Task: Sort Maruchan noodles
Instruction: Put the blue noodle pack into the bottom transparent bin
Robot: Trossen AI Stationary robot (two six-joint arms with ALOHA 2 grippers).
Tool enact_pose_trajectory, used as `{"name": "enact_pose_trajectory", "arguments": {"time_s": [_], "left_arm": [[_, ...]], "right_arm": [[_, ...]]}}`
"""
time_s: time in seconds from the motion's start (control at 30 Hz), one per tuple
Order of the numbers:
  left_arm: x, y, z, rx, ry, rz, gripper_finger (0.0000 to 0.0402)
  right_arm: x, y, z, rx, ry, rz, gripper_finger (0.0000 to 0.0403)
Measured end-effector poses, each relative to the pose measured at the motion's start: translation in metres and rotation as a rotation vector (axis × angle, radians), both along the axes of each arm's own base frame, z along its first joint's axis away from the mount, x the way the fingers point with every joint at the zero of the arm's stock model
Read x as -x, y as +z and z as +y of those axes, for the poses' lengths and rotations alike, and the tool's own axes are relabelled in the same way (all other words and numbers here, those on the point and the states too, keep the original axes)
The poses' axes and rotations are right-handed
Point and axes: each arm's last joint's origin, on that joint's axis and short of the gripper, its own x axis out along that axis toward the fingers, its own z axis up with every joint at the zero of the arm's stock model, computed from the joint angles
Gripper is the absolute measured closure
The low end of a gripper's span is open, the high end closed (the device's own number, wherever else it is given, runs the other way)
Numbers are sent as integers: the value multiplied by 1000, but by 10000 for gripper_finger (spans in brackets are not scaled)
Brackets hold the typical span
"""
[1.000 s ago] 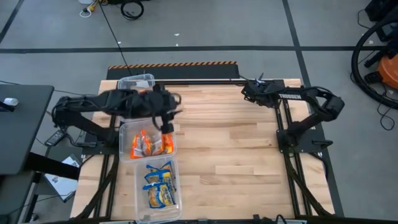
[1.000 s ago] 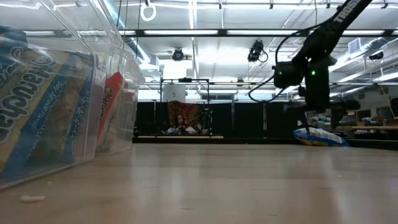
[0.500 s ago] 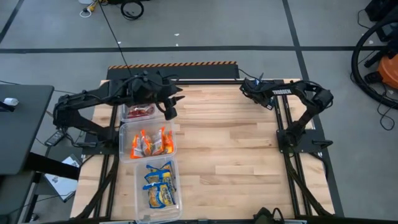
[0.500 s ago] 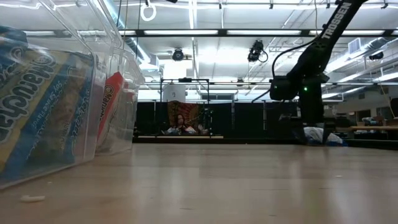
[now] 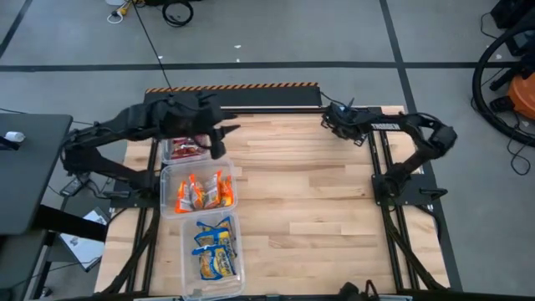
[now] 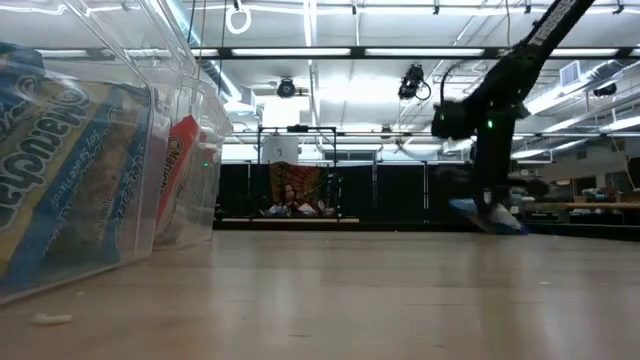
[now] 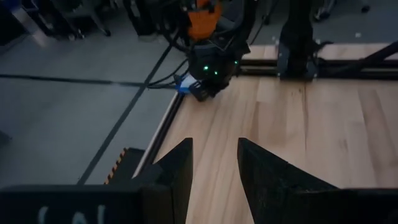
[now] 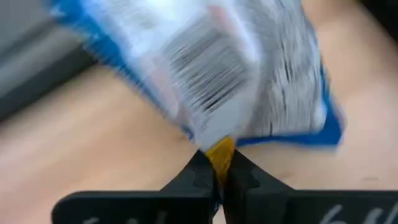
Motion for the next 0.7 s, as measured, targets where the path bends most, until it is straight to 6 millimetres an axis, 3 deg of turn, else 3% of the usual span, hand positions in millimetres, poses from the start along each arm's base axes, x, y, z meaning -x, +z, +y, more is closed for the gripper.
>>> {"name": "enact_pose_trajectory", "arguments": {"time_s": [0.27, 0.43, 0.53, 0.7], "left_arm": [[38, 15, -5, -42, -26, -35, 269], [43, 6, -8, 8, -88, -40, 269], [39, 0, -8, 8, -92, -65, 269], [31, 0, -7, 3, -90, -134, 263]], "right_arm": [[-20, 85, 23, 302, 176, -390, 387], [-29, 137, 53, 497, 489, -641, 395], [-35, 154, 76, 525, 778, -738, 392], [-49, 159, 121, 415, 1257, -879, 392]]}}
